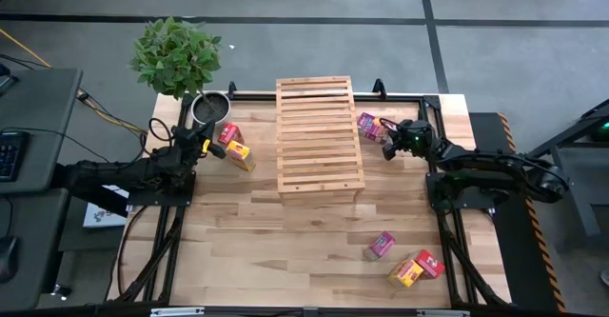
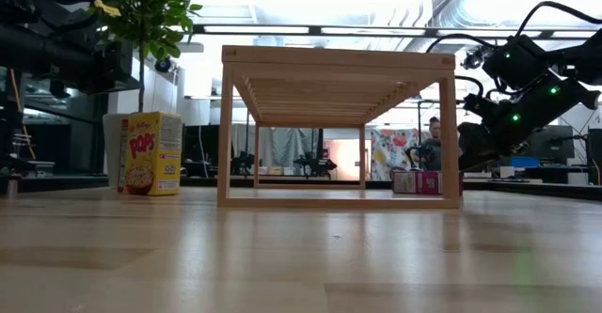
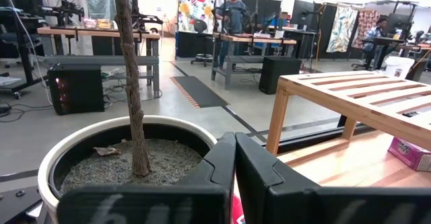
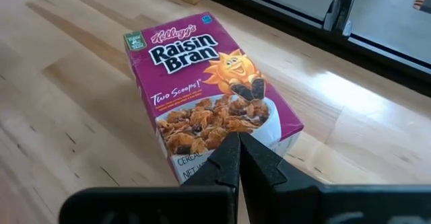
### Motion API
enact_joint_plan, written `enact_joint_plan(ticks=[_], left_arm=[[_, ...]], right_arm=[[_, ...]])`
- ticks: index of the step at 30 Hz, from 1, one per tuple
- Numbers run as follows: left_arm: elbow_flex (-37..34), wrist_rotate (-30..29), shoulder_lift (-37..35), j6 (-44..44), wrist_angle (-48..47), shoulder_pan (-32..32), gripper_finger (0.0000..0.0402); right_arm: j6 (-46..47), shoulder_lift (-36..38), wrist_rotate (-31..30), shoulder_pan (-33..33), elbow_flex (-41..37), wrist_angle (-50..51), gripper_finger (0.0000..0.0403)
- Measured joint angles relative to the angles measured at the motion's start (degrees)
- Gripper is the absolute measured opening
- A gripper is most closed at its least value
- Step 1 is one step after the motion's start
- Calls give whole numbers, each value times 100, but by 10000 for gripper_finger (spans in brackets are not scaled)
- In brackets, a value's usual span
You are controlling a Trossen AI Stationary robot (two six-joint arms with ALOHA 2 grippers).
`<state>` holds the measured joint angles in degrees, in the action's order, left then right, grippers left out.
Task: Stack cereal on shelf
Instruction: Put the top violet cereal box on the shelf
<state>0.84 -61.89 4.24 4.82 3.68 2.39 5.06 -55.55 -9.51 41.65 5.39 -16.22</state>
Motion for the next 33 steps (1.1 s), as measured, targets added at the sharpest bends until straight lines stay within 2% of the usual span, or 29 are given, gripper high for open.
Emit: enact_joint_plan(ticks=[11, 33], left_arm=[[-2, 0, 0, -1, -2, -1, 3], [-1, 0, 0, 0, 0, -2, 3]], right_arm=[[156, 67, -99, 0, 4, 148, 0], [802, 564, -185, 0, -5, 1233, 0]])
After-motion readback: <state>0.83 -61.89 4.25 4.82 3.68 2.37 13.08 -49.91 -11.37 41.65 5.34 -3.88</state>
